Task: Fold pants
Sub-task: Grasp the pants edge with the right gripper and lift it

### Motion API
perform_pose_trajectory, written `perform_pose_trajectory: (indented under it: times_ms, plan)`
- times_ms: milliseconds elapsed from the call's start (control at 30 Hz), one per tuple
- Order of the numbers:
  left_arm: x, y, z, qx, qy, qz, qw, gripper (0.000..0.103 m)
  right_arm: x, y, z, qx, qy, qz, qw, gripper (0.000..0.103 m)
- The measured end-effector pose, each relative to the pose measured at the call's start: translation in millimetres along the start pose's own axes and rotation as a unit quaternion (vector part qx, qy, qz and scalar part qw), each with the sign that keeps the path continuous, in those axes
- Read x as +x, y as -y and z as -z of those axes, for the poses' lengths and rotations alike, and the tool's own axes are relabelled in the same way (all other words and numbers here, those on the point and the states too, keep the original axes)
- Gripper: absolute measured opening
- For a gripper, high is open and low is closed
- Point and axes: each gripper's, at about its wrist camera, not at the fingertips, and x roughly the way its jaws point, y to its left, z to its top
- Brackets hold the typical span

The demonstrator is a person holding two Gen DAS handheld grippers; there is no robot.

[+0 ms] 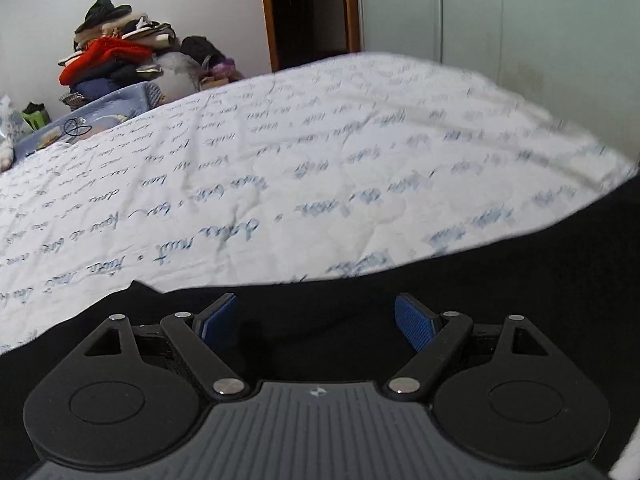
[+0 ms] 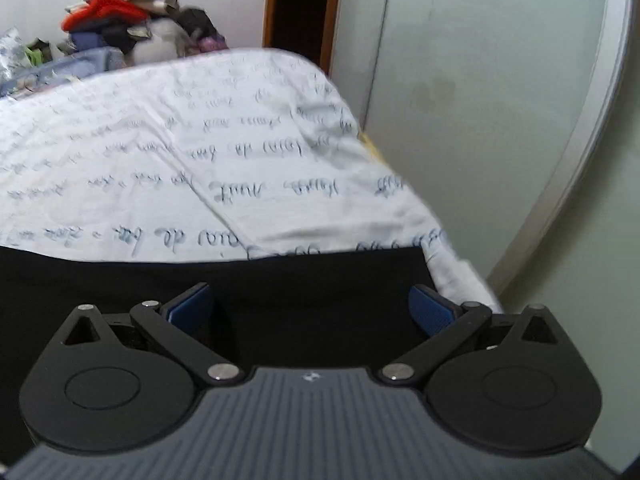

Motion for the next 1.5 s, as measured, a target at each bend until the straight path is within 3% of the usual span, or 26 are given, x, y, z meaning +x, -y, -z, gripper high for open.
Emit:
perform_pose_trajectory:
  times_ms: [67, 200, 267, 333, 433, 533, 567, 633, 733, 833, 933, 1000, 1167, 1267, 1500]
  plan:
    - [-2.8, 7.7, -2.7, 0.001, 0.007, 0.008, 0.9999, 0.085, -4.8, -3.7, 0.5, -0.024, 0.002, -0.022, 0.999, 0.103]
    - [0.8, 33.0, 0.0, 0.026, -0.004, 0.023, 0.9994, 0.085, 26.1, -12.5, -1.3, -0.057, -0.042, -0.022, 0.997, 0.102]
    - [2.1, 44.0, 3.7, 0.042, -0.003, 0.018, 0.9990, 0.085, 41.1, -1.4, -6.8, -0.019, -0.043, -0.037, 0.998, 0.103]
    - [-2.1, 49.2, 6.0, 0.054, 0.006, 0.006, 0.9985, 0.085, 45.4, 11.3, -14.5, 0.025, -0.039, -0.019, 0.999, 0.102]
    - [-9.2, 48.9, 5.7, 0.050, 0.010, 0.020, 0.9985, 0.085, 24.8, 8.7, -15.2, 0.024, -0.022, -0.005, 0.999, 0.099]
    - [-6.2, 49.0, 7.2, 0.027, -0.014, 0.058, 0.9979, 0.086, 1.0, -7.7, 0.3, -0.030, -0.016, -0.016, 0.999, 0.103]
    - [-3.2, 50.2, 9.4, 0.021, -0.031, 0.070, 0.9968, 0.086, -2.7, -12.6, 7.2, -0.045, -0.022, -0.018, 0.999, 0.103]
    - [-7.9, 54.8, 16.3, 0.016, -0.028, 0.065, 0.9973, 0.086, 0.6, -13.1, 19.8, -0.074, -0.048, -0.019, 0.996, 0.103]
    - [-23.2, 61.5, 20.2, 0.027, -0.038, 0.084, 0.9954, 0.086, -5.3, 8.4, 28.5, -0.024, -0.051, -0.026, 0.998, 0.103]
    - [-37.0, 65.3, 22.5, 0.011, -0.024, 0.108, 0.9938, 0.086, -25.4, 7.1, 30.6, -0.028, -0.029, 0.014, 0.999, 0.103]
    - [-29.4, 83.5, 29.2, 0.045, -0.040, 0.107, 0.9924, 0.091, -32.1, -1.1, 40.7, -0.028, -0.018, -0.024, 0.999, 0.103]
    - [-30.0, 92.7, 38.0, 0.072, -0.019, 0.085, 0.9935, 0.095, -26.5, -5.1, 52.4, -0.043, -0.028, -0.016, 0.999, 0.103]
    - [-30.2, 93.1, 43.6, 0.069, -0.001, 0.069, 0.9952, 0.103, -52.6, 22.1, 65.6, 0.073, 0.025, 0.014, 0.997, 0.103]
    - [-26.8, 89.0, 49.0, 0.046, 0.013, 0.074, 0.9961, 0.103, -57.2, 43.8, 77.3, 0.140, 0.029, 0.000, 0.990, 0.103]
    - [-28.1, 91.9, 54.2, 0.051, 0.035, 0.068, 0.9957, 0.103, -44.1, 55.6, 82.5, 0.184, 0.037, -0.010, 0.982, 0.103]
